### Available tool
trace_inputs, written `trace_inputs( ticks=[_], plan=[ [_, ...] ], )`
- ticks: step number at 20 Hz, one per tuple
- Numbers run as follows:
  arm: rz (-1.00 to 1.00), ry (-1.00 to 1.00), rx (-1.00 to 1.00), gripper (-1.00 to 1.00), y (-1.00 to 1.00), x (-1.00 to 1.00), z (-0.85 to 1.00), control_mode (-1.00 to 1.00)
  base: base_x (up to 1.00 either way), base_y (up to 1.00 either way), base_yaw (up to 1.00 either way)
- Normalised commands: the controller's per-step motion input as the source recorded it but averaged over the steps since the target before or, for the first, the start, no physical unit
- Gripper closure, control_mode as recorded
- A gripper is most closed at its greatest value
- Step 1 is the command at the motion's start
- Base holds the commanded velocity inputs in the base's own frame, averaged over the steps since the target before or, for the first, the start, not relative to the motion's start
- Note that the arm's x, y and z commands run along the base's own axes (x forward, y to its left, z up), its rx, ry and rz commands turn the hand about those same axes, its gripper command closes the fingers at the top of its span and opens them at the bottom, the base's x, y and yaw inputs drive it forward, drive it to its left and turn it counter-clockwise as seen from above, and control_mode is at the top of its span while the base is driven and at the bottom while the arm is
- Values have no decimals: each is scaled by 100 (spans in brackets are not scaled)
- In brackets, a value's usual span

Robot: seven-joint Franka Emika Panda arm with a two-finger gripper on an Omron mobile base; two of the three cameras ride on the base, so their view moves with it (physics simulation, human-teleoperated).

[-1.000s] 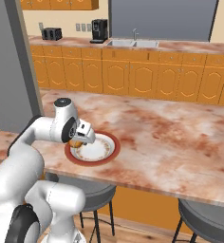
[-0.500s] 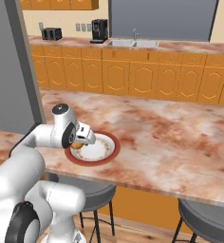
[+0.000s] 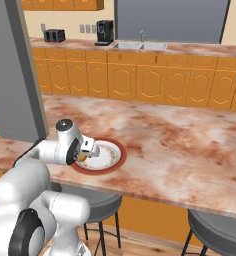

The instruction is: Move the hot dog bun to the plate on the dining table and place the condiment next to that plate. Then navigate to the fridge and take the sausage and place it on the plate as well.

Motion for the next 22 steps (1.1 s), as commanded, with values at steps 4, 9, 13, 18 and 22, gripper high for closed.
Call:
trace_inputs(
  ticks=[4, 9, 13, 18, 22],
  plan=[
    [3, 0, 0, 100, 13, 50, -16, -100, 0, 0, 0],
    [0, 0, 0, 100, 1, 49, -5, -100, 0, 0, 0],
    [0, 5, 0, 100, 0, 24, -5, -100, 0, 0, 0],
    [0, 14, 0, -100, 0, 0, -20, -100, 0, 0, 0],
    [0, 9, 0, -100, -1, 0, -15, -100, 0, 0, 0]
  ],
)
